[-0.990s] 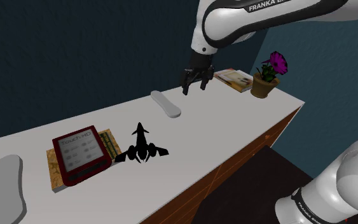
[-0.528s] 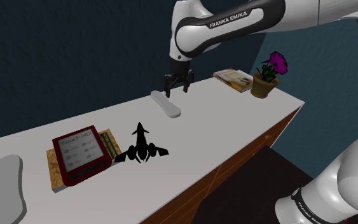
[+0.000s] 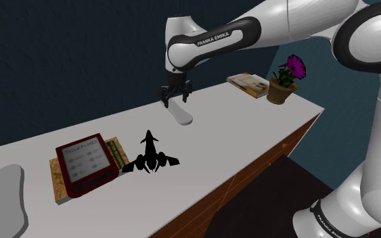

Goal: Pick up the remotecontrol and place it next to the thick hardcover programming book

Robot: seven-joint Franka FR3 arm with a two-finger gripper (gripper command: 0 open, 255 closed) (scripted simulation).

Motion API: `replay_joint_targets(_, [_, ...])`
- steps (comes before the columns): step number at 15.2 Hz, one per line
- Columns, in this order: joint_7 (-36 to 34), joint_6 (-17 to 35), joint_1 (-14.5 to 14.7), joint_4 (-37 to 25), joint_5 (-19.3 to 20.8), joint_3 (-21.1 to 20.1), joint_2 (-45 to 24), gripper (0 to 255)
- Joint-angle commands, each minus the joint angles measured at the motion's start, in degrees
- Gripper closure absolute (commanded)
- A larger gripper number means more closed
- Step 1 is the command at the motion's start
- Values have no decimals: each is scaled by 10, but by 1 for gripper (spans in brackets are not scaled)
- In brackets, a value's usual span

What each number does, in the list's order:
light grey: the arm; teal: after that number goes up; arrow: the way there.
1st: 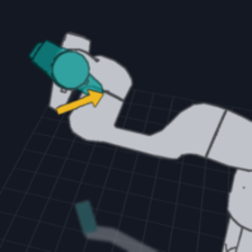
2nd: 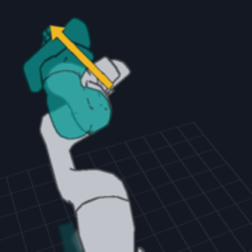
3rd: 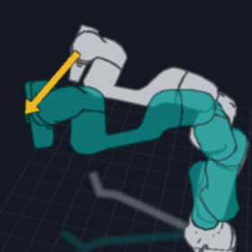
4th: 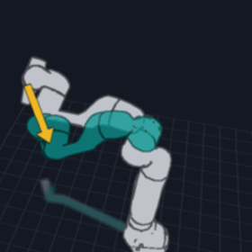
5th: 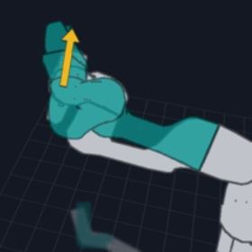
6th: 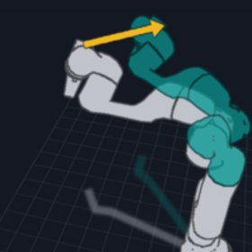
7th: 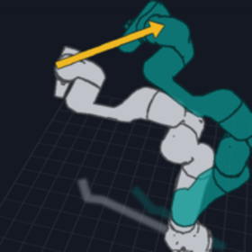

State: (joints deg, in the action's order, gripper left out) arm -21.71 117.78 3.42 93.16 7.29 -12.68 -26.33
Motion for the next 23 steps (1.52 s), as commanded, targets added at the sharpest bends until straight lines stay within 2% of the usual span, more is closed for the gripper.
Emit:
replay_joint_targets(1, [-1, 10, 1, 3, 2, 1, -8, 0])
replay_joint_targets(5, [-3, 33, 1, 14, 5, 3, -19, 0])
replay_joint_targets(12, [-3, 33, 1, 14, 5, 3, -19, 0])
replay_joint_targets(13, [-3, 33, 1, 14, 5, 3, -19, 255])
replay_joint_targets(23, [-3, 27, 1, 11, 4, 2, -16, 255])
